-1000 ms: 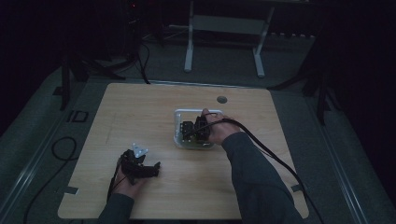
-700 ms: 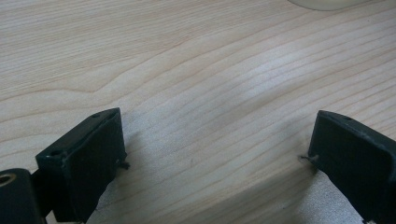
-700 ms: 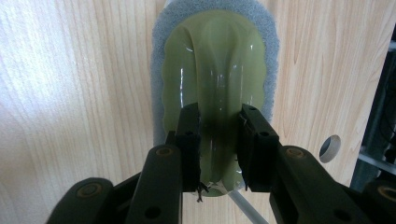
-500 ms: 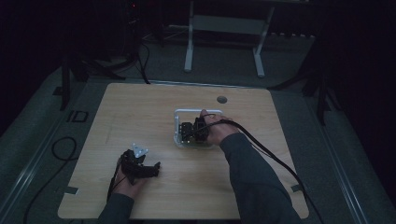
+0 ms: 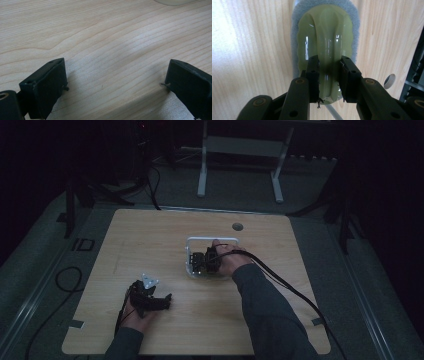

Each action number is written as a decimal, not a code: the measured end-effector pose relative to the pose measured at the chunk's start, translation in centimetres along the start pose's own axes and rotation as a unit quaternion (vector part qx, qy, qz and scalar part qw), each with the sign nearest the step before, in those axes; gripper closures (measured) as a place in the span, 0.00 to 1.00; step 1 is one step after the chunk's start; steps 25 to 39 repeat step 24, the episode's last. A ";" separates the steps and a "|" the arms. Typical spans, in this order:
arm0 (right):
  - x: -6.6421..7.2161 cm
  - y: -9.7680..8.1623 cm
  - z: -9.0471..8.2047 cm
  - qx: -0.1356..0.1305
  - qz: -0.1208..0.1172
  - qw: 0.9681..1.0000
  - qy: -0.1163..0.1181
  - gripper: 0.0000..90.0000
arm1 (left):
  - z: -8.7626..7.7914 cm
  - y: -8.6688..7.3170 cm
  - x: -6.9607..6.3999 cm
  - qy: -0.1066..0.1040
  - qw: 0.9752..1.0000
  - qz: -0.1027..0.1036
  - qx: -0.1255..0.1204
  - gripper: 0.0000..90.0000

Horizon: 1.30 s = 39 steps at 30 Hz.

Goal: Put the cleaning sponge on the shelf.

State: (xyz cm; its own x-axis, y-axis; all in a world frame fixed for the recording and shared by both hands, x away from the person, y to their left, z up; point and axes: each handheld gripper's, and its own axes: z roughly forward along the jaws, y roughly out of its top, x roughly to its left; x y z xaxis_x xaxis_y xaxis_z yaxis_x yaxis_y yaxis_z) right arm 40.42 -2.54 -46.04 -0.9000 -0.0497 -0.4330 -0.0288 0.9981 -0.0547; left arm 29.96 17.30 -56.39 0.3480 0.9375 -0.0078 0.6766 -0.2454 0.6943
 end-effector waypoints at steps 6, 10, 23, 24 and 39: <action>0.0 0.1 0.5 0.011 0.006 1.000 -0.027 0.78 | 0.0 0.0 0.0 0.000 1.000 0.000 0.000 0.04; -0.1 0.1 0.8 0.010 0.018 0.999 -0.043 0.65 | 0.0 0.0 0.0 0.000 1.000 0.000 0.000 0.04; 1.6 -1.0 -3.8 -0.069 0.044 0.995 -0.060 0.48 | 0.0 0.0 0.0 0.000 1.000 0.000 -0.001 0.04; 1.8 -1.3 -4.1 -0.079 0.054 0.994 -0.057 0.47 | 0.0 0.0 0.0 0.000 1.000 0.000 -0.001 0.04; 1.8 -1.3 -4.1 -0.079 0.054 0.994 -0.057 0.47 | 0.0 0.0 0.0 0.000 1.000 0.000 -0.001 0.04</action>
